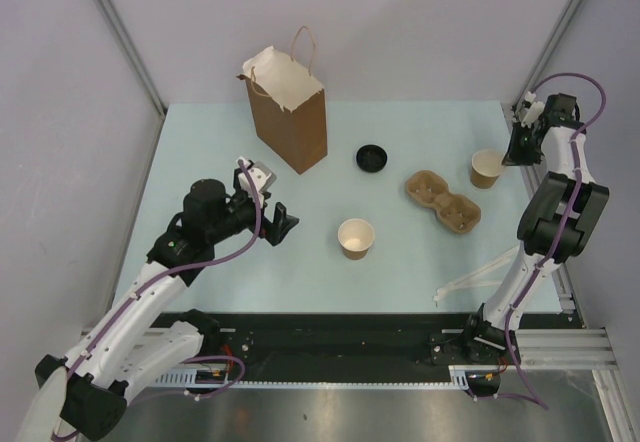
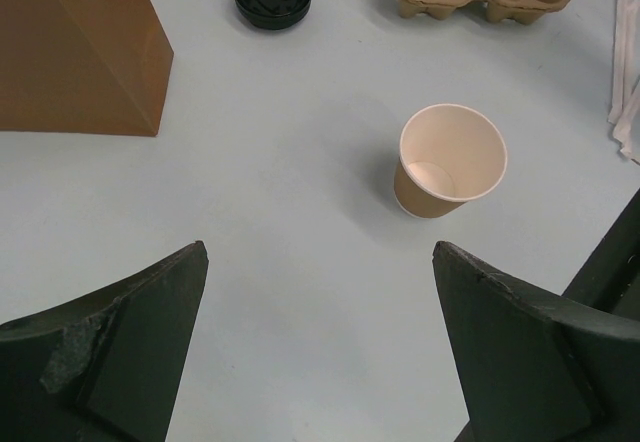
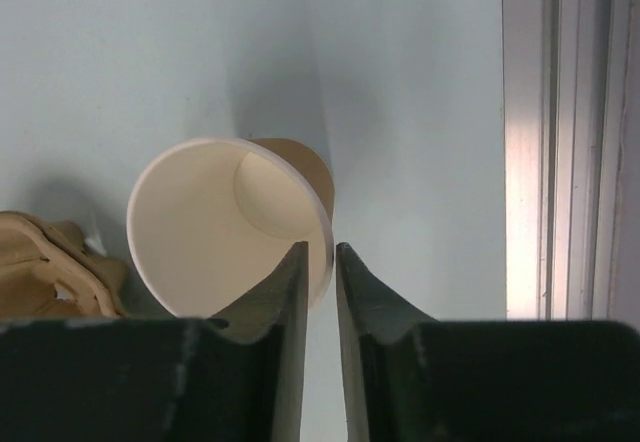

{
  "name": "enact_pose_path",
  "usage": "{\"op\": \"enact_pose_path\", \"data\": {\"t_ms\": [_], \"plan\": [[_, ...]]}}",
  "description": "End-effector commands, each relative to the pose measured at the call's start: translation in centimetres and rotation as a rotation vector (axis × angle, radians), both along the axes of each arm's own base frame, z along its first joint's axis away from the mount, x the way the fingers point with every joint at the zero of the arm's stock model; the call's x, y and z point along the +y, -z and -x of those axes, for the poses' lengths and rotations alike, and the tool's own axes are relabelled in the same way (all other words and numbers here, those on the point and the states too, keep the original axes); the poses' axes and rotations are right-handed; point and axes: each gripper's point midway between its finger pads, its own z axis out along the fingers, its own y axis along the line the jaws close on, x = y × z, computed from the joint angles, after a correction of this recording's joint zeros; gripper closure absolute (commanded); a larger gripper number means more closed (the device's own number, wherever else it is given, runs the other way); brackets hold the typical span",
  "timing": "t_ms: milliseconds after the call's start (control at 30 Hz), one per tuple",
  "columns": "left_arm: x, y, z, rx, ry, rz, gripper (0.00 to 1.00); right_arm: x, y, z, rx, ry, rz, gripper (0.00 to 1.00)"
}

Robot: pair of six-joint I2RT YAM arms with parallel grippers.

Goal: Pack the takeout coffee

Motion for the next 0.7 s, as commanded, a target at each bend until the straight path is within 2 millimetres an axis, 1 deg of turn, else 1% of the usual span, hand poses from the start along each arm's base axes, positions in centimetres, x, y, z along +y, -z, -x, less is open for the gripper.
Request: {"op": "enact_pose_path", "data": {"t_ms": [0, 67, 100, 167, 233, 267, 300, 333, 367, 400, 433, 467, 533, 567, 600, 633, 667], "plan": [[0.0, -1.0, -0.1, -0.017, -0.013, 0.034, 0.01, -0.5, -1.0, -1.0, -0.036, 0.01, 0.006, 0.73], [0.0, -1.1, -0.1, -0.016, -0.011, 0.038, 0.01, -0.6, -1.2, -0.9, -0.035, 0.012, 0.015, 0.64], [0.1, -0.9, -0.1, -0.011, -0.013, 0.037, 0.01, -0.7, -1.5, -0.7, -0.034, 0.015, 0.014, 0.61], [0.0, -1.1, 0.0, -0.014, -0.011, 0.037, 0.0, -0.9, -2.6, -0.9, -0.052, 0.016, 0.021, 0.56], [0.0, -1.0, 0.0, -0.011, -0.012, 0.037, 0.01, -0.9, -5.0, -1.2, -0.102, 0.003, 0.041, 0.53], [0.1, -1.1, 0.0, -0.013, -0.014, 0.036, 0.0, -0.5, -6.4, -1.4, -0.141, -0.012, 0.035, 0.46], [0.1, -1.1, 0.1, -0.01, -0.014, 0.038, 0.0, -0.2, -8.4, -1.6, -0.189, -0.028, 0.038, 0.41], [0.1, -1.1, 0.1, -0.009, -0.012, 0.038, 0.0, 0.8, -9.7, -1.9, -0.222, -0.055, 0.036, 0.39], [0.1, -1.0, 0.0, -0.005, -0.013, 0.038, 0.0, 1.6, -11.6, -2.5, -0.27, -0.086, 0.038, 0.34], [0.0, -0.9, 0.1, -0.001, -0.01, 0.04, 0.01, 2.6, -12.7, -2.9, -0.303, -0.114, 0.038, 0.33], [0.0, -0.8, 0.1, 0.003, -0.011, 0.041, 0.0, 3.9, -14.1, -3.1, -0.335, -0.148, 0.039, 0.32], [0.0, -0.9, 0.0, 0.004, -0.013, 0.043, 0.0, 6.5, -15.4, -3.7, -0.368, -0.213, 0.035, 0.32], [0.0, -0.8, -0.1, 0.01, -0.017, 0.047, 0.01, 9.8, -16.5, -4.4, -0.397, -0.289, 0.037, 0.32], [-0.1, -1.0, -0.1, 0.006, -0.015, 0.048, 0.01, 13.2, -17.0, -4.8, -0.41, -0.356, 0.04, 0.33], [0.0, -0.9, -0.2, 0.011, -0.021, 0.051, 0.01, 14.8, -17.0, -5.1, -0.41, -0.389, 0.044, 0.33], [0.0, -0.9, -0.2, 0.013, -0.023, 0.05, 0.0, 16.2, -15.9, -5.7, -0.39, -0.413, 0.044, 0.34], [0.1, -1.0, -0.3, 0.011, -0.027, 0.051, 0.0, 19.2, -15.4, -5.8, -0.38, -0.467, 0.043, 0.34]]}}
